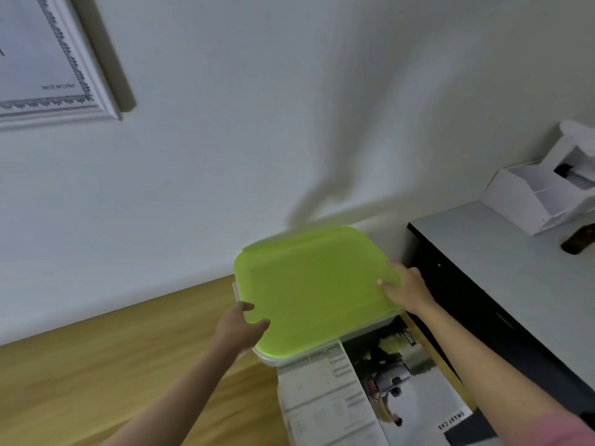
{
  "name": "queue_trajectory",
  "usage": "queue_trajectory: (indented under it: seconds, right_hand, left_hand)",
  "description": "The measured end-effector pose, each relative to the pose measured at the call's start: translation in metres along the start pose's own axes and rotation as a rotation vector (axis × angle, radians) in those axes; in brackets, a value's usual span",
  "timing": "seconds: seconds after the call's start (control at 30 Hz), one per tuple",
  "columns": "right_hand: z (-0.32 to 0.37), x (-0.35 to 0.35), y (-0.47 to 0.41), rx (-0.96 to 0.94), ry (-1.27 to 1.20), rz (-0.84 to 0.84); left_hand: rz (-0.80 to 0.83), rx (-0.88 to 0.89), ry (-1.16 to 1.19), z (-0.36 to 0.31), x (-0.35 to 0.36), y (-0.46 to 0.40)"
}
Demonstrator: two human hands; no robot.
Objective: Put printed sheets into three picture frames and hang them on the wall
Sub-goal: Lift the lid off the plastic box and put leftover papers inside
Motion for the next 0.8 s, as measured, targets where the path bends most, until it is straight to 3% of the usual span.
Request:
queue_trajectory:
  seconds: [0.2,0.4,0.6,0.8]
  right_hand:
    - [0.005,0.003,-0.001,-0.016,-0.051,-0.059]
    - [0.016,-0.003,0.010,-0.023,-0.055,-0.134]
    - [0.058,0.000,0.058,-0.067,-0.079,-0.233]
    - [0.132,0.085,0.141,-0.084,-0.102,-0.244]
  left_hand:
    - [0.049,-0.057,0.312,0.005,-0.001,-0.009]
    - [0.037,-0.008,0.415,0.011,-0.002,-0.007]
    - [-0.052,0.080,0.385,0.036,-0.043,0.007]
    - [-0.207,0.117,0.217,0.108,-0.126,0.053]
Point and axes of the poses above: each hand's wrist, its own y-axis away from the middle knuckle, its own x-axis out of the palm, z = x × y, the point moved 2 cm from there along -y, towards the middle knuckle, and after that the axes turned 6 degrees about z, right-handed, at the moved point
